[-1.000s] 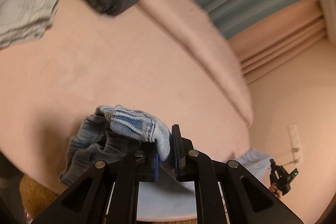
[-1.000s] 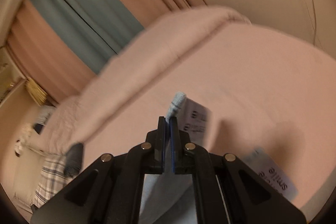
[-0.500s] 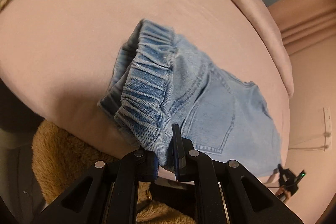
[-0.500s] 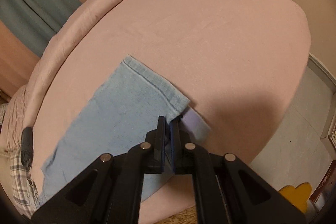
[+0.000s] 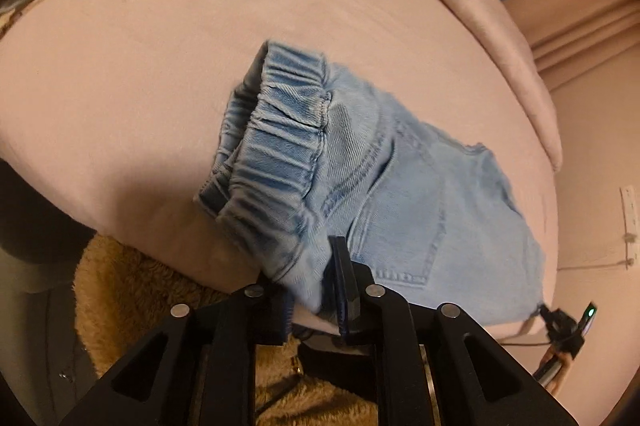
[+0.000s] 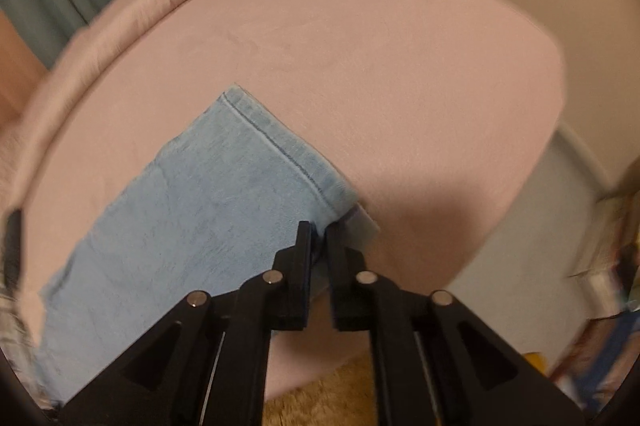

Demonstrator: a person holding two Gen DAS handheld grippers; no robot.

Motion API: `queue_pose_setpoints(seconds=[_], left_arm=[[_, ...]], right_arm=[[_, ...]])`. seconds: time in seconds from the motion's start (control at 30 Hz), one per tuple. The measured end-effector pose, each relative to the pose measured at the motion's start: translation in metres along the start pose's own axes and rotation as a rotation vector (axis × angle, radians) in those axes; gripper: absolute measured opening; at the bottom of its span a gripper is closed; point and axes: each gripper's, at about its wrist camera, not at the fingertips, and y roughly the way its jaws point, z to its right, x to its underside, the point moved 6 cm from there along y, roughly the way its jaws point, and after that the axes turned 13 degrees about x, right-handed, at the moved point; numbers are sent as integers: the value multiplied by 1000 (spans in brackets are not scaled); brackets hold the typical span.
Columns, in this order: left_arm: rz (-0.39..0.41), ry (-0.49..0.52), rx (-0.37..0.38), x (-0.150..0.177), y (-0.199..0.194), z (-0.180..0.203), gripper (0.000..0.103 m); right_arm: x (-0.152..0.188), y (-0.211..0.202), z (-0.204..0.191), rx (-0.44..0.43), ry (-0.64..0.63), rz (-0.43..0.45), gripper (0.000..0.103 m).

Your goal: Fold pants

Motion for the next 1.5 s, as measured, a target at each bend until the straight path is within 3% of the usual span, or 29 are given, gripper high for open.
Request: queue_pose_setpoints(seconds=[0.03,0.07,0.1,0.13,0.17,0.2,0.27,0.4,0.5,0.57,0.63,0.67,0.7,0.83,0.9,0.97,1.13,1.23,1.37,1.5], left_arm=[[7,12,-6,-2,-9,-1,24],[25,24,-13,-4,-17,-1,36],[53,38,-16,-8,-25,2,51],[78,51,-12,-13,-31,3,59],[104,66,-12,-19,-36,3,73],[128,77,-21,-25,-39,2,78],[162,98,-26,-37,-42,1,78],[178,119,51,-67,-25,-3,79],[136,116,85,-83,-2,-4,79],[105,112,77,-87,10,-8,79],[101,141,8,-89,14,-13,69],[115,165,-43,-89,15,-16,53],[123,172,-59,-89,16,-17,49],[135,164,-39,-83,12,-19,43],[154,168,-37,-82,9,-17,41],[174,173,-35,-80,0,-13,40],[241,241,-47,-83,-19,2,40],[234,223,-105,-92,-5,-9,40],[195,278,-210,-95,20,-18,42],[186,270,-237,-97,17,-15,43]], right_arm=[[-4,-12,-5,34,-33,39,25],[-7,-27,-14,56,-67,84,42],[-10,-47,-30,48,-107,138,53],[-12,-59,-45,19,-135,169,53],[-11,-68,-60,-13,-162,185,53],[-9,-79,-91,-84,-218,193,53],[0,-89,-149,-232,-323,173,53],[38,-99,-265,-470,-531,60,51],[66,-99,-340,-550,-671,-4,51],[91,-99,-367,-580,-725,-41,51],[109,-94,-398,-570,-783,-80,51],[111,-91,-411,-556,-816,-81,52],[116,-88,-421,-542,-856,-76,52],[122,-62,-433,-462,-921,-135,48],[127,-56,-434,-476,-928,-145,18],[128,-64,-434,-527,-916,-142,11],[101,-92,-418,-598,-795,-92,9],[97,-90,-420,-612,-789,-94,9],[121,-55,-441,-516,-820,-130,9],[126,-54,-447,-482,-852,-81,9]])
